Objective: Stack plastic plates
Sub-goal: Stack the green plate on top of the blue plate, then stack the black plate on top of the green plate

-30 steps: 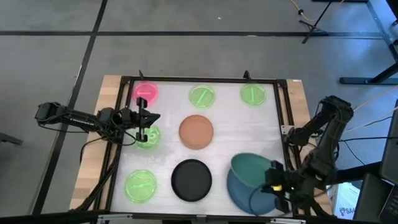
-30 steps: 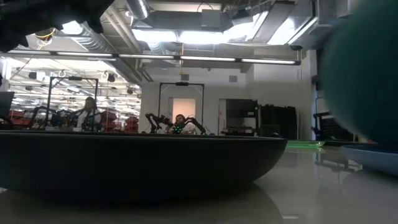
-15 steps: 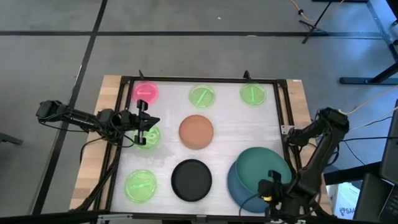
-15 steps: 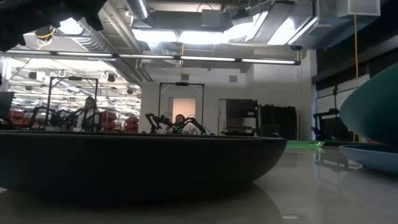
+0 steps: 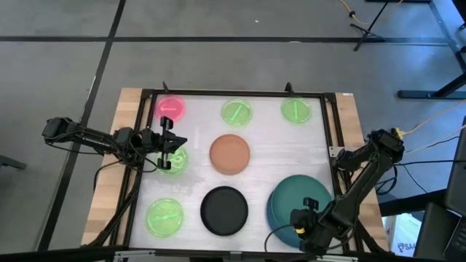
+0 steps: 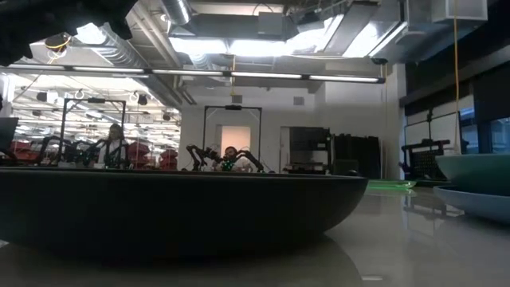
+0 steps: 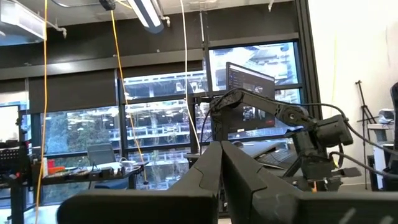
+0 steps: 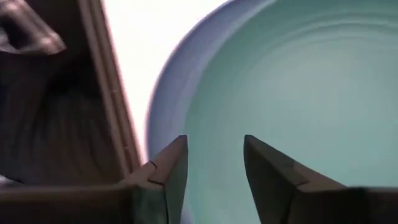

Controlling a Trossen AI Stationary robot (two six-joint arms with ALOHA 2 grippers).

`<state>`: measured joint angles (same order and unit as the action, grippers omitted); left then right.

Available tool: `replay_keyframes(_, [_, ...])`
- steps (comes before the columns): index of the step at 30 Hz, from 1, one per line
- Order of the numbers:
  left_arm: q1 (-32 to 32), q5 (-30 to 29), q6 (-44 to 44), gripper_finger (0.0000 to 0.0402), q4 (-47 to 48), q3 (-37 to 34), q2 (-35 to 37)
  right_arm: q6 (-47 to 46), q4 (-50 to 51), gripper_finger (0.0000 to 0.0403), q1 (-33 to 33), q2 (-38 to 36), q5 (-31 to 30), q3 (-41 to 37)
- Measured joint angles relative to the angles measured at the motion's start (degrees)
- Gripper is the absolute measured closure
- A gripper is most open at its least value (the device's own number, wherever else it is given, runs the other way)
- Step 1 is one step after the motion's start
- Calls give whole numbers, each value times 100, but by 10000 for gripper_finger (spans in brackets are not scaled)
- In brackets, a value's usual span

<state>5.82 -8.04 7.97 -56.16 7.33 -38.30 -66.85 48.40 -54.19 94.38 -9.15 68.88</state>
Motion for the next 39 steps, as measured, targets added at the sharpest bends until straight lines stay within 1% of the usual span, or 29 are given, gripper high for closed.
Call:
replay_keyframes(5, [0,0,0,395,0,-2,0,235,206,254,119,213,-26,-208])
replay_keyframes(11, [0,0,-5,395,0,-2,0,573,-495,267,417,375,180,-890])
replay_keyframes(14, [0,0,-41,395,34,-2,0,735,-703,273,560,395,248,-1108])
replay_keyframes(18, [0,-12,-117,395,127,-2,-64,1051,-684,276,854,383,106,-1307])
replay_keyframes(22, [-2,-192,-140,395,99,-4,-230,1490,-664,276,1248,388,-149,-1395])
replay_keyframes(25, [-4,-300,-140,395,144,78,-466,1899,-607,276,1553,392,-266,-1399])
replay_keyframes(30, [-4,-301,-140,395,197,399,-1026,2541,-567,276,2070,403,-589,-1407])
replay_keyframes(32, [-4,-301,-140,395,375,557,-1264,2826,-447,276,2229,367,-577,-1341])
replay_keyframes(36, [-4,-334,-140,395,744,878,-1615,3113,212,276,2294,127,-605,-964])
replay_keyframes(39, [-4,-349,-140,395,906,1018,-1748,3136,332,276,2281,-205,-844,-469])
